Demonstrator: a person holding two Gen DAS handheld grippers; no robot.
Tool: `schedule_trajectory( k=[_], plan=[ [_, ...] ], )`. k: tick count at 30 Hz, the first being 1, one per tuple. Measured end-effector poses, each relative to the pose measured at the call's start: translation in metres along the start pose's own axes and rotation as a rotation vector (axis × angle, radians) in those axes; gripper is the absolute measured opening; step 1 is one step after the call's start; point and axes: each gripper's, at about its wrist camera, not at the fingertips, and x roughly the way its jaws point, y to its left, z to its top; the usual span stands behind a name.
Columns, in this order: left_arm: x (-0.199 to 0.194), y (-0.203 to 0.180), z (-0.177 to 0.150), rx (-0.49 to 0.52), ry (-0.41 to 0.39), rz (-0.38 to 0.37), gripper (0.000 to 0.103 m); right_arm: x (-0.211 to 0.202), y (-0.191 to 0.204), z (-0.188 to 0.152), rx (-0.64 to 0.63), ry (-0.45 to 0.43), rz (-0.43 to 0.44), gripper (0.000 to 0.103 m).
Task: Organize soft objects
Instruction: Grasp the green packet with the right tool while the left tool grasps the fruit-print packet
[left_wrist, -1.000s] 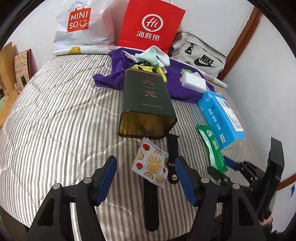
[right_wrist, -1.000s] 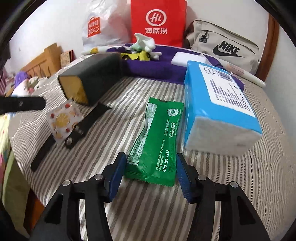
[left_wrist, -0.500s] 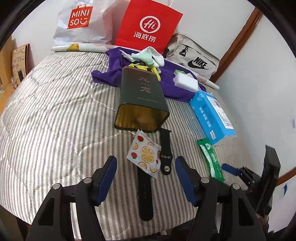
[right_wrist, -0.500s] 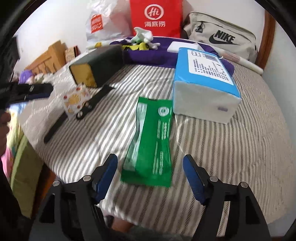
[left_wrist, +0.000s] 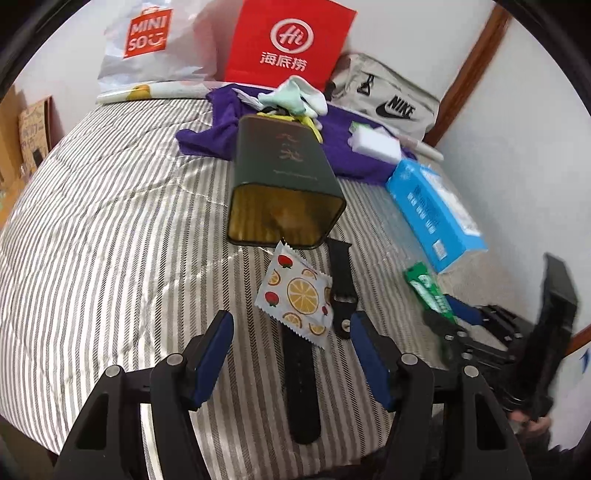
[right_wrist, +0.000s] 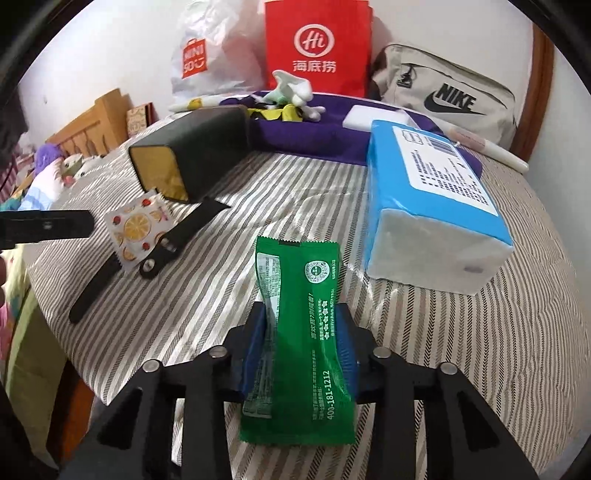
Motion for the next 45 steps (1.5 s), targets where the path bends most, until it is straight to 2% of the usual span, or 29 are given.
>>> schedule_trajectory(
  k=[5, 12, 13, 17, 20, 23, 25, 31, 37, 40, 42, 45],
  plan=[
    [0.018, -0.004, 0.006, 0.025, -0.001, 0.062, 0.063, -0.010, -0.004, -0.010, -0.019, 0.020, 0.016, 0.031],
    [0.039, -0.020, 0.011, 0.142, -0.005, 0.149, 0.063, -0.027, -0.026, -0.026, -0.011, 0.021, -0.019, 0.031],
    [0.040, -0.022, 0.010, 0.157, -0.010, 0.159, 0.059, -0.028, -0.031, -0.027, -0.003, 0.017, -0.021, 0.031],
    [0.037, -0.029, 0.010, 0.211, -0.042, 0.183, 0.029, -0.026, -0.044, -0.027, 0.024, 0.020, -0.045, 0.031],
    [0.028, -0.024, 0.010, 0.201, -0.059, 0.175, 0.015, -0.021, -0.051, -0.027, 0.049, 0.020, -0.043, 0.031],
    [0.021, -0.011, 0.010, 0.132, -0.049, 0.110, 0.009, -0.020, -0.053, -0.027, 0.055, 0.009, -0.034, 0.032],
    [0.017, -0.008, 0.008, 0.122, -0.049, 0.097, 0.009, -0.020, -0.055, -0.027, 0.058, 0.004, -0.029, 0.032],
    [0.002, -0.004, 0.006, 0.139, -0.075, 0.154, 0.008, -0.020, -0.062, -0.027, 0.075, -0.002, -0.025, 0.032],
    [0.009, 0.000, 0.001, 0.131, -0.025, 0.164, 0.012, -0.020, -0.062, -0.028, 0.070, -0.008, -0.025, 0.033],
    [0.013, 0.000, -0.001, 0.117, -0.004, 0.153, 0.030, -0.020, -0.062, -0.028, 0.066, -0.009, -0.025, 0.033],
    [0.017, -0.001, -0.003, 0.107, 0.018, 0.144, 0.047, -0.020, -0.062, -0.029, 0.067, -0.010, -0.024, 0.033],
    [0.019, -0.007, -0.005, 0.123, 0.020, 0.128, 0.054, -0.020, -0.061, -0.028, 0.064, -0.011, -0.026, 0.033]
  ],
)
